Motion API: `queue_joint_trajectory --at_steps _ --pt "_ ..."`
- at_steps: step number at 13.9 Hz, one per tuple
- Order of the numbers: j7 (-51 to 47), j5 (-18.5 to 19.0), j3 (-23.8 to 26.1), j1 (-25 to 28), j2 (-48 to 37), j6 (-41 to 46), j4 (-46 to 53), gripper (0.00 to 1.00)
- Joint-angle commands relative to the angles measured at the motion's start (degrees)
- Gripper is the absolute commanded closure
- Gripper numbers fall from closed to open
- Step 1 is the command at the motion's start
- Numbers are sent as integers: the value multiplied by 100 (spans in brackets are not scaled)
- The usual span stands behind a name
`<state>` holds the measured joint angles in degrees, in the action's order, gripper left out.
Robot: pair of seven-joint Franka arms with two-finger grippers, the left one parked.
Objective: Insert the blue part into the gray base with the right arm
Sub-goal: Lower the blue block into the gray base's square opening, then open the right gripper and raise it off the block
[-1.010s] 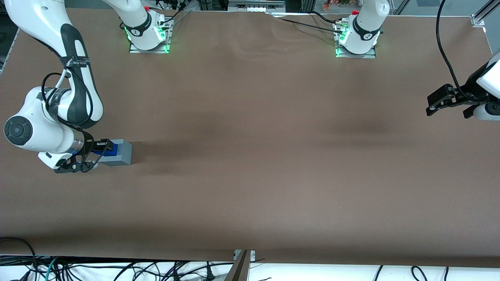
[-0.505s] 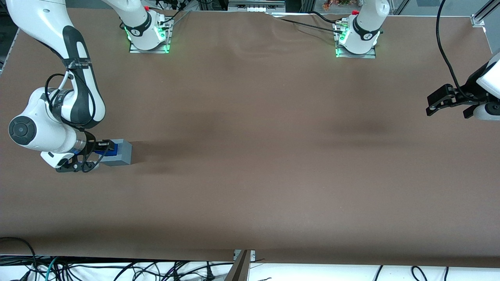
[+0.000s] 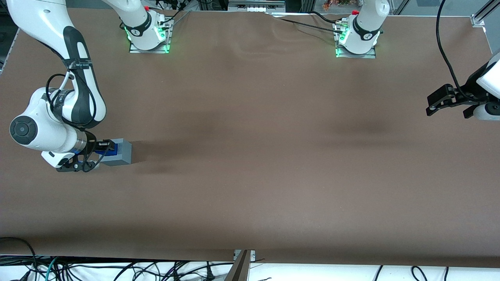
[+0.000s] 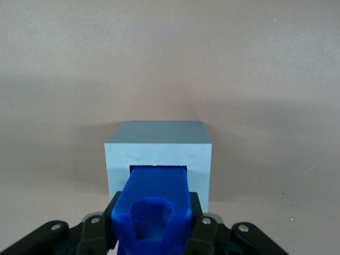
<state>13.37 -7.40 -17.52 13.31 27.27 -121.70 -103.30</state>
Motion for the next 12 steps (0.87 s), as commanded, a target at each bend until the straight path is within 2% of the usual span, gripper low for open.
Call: queue_joint_trajectory --at_steps 1,8,12 --pt "-54 -43 11 5 -143 -12 -111 0" --pt "-54 -43 46 22 -748 567 -23 0" --pt "-54 -43 11 22 -1057 1698 852 0"
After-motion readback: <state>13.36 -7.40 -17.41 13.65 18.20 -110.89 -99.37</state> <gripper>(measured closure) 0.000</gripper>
